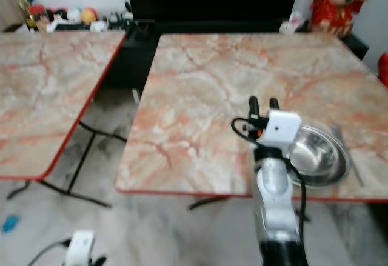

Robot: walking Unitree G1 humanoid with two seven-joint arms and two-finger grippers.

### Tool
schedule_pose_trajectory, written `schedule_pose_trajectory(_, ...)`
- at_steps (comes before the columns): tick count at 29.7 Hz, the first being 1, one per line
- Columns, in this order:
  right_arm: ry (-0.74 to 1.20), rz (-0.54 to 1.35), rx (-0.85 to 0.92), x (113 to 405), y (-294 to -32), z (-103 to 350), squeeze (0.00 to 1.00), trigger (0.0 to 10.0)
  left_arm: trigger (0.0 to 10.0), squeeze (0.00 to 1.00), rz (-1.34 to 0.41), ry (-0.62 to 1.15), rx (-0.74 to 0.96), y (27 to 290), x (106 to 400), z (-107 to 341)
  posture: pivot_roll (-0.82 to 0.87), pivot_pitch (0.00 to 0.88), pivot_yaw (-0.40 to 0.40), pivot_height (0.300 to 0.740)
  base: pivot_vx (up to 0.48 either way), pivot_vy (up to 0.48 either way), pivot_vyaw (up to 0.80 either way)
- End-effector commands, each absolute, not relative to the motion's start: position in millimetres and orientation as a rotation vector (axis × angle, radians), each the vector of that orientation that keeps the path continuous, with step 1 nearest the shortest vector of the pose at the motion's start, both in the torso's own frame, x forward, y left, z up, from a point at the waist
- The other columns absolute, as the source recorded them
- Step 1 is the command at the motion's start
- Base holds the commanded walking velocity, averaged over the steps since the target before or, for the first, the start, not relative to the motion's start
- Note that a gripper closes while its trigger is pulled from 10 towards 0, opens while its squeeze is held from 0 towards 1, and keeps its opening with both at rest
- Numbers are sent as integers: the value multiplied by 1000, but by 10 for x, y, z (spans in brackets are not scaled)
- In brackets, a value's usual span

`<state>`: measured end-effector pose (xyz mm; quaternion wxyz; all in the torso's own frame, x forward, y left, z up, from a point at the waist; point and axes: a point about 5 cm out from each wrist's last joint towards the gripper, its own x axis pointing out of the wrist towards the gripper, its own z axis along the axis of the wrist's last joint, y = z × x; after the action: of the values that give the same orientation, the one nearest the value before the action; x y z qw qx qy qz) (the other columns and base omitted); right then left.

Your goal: Setting the table

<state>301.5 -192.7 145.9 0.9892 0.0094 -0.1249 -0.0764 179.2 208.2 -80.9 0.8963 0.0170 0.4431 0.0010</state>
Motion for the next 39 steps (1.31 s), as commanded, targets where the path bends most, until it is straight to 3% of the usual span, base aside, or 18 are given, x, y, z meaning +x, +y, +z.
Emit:
schedule_pose_trajectory(1, -274, -137, 32, 3037, -1862, 1514, 0, 10000, 10000, 0, 25, 922, 36, 2149, 1781, -803, -16, 0, 8, 740, 0, 480, 0)
schedule_pose_trajectory(25, -295, -132, 29, 3110, -1839, 1595, 0, 10000, 10000, 0, 19, 904, 39, 2143, 1850, -771, -29, 1, 19, 740, 0, 480, 0)
schedule_pose_trajectory(39, -290, -113, 40, 3144, -1782, 1614, 0, 10000, 10000, 0, 32, 884, 27, 2125, 1911, -744, -16, 45, 3, 740, 0, 480, 0)
